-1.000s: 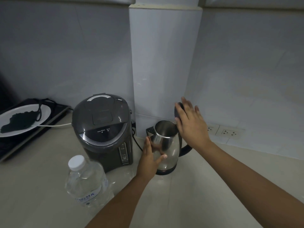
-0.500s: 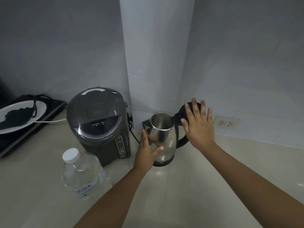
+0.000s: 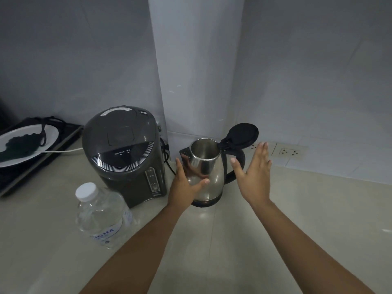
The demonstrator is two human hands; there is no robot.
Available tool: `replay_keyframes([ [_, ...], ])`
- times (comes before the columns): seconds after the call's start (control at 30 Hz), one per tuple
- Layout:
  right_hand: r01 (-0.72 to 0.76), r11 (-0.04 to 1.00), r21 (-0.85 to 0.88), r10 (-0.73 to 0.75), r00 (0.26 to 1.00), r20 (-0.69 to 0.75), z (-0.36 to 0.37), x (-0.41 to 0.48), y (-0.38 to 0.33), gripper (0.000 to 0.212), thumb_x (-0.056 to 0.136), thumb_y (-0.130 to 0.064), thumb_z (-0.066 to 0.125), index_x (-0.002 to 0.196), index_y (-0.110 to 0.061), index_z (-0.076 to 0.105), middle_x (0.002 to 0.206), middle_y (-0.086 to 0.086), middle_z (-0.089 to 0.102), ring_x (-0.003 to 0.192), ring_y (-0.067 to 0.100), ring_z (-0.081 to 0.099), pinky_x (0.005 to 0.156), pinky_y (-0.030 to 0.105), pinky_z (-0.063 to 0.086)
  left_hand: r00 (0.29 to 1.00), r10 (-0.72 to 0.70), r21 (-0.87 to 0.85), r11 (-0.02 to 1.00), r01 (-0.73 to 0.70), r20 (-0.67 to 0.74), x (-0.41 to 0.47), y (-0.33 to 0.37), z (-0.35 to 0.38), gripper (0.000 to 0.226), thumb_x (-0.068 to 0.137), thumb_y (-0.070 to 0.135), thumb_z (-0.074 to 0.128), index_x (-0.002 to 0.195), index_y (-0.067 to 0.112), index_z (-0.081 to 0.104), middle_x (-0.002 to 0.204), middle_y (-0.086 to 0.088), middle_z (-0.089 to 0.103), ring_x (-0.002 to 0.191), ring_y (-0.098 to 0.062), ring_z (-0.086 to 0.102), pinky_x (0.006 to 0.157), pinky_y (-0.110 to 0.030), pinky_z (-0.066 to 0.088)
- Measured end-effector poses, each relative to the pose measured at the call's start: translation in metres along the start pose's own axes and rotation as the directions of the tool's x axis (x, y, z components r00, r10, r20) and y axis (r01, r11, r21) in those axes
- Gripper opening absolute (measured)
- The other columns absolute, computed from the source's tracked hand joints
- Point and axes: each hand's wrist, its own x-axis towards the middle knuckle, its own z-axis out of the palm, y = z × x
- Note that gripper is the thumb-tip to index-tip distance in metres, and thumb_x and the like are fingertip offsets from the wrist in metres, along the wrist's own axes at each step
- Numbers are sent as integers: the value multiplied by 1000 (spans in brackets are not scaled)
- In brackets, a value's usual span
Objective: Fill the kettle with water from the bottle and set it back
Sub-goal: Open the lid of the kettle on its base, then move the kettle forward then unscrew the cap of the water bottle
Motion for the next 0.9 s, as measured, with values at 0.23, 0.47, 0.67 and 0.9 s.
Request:
replay_keyframes([
  [0.23,-25,994,109,-1,973,231,21,15,17,112,74,-78,52,155,-22,-1,164,0,-2,150,15,-4,119,44,-2,999,12,-25,1000,-11,32,10,9,-4,134,59,54,85,152,33,-9,157,1,26,142,-25,32,111,-46,35],
  [0.47,-121,959,256,43,956,289,32,21,21,126,54,-80,71,151,-37,4,160,-10,16,146,16,22,111,53,36,999,-15,-128,992,22,50,15,12,-4,122,56,37,91,148,31,11,150,-3,36,137,-24,38,110,-46,38],
  [0.67,-105,946,308,20,964,266,27,21,16,119,58,-68,78,150,-35,11,158,-10,23,143,15,30,110,46,38,998,-34,-136,990,41,48,16,19,-5,121,54,38,92,146,30,14,147,-4,40,134,-25,41,109,-45,40],
  [0.9,-90,946,310,13,970,241,9,10,11,119,56,-72,75,150,-32,14,156,-11,28,142,14,33,107,46,41,1000,-6,-171,985,10,26,-3,28,-9,124,49,40,92,146,30,15,145,-3,43,133,-23,43,109,-47,39],
])
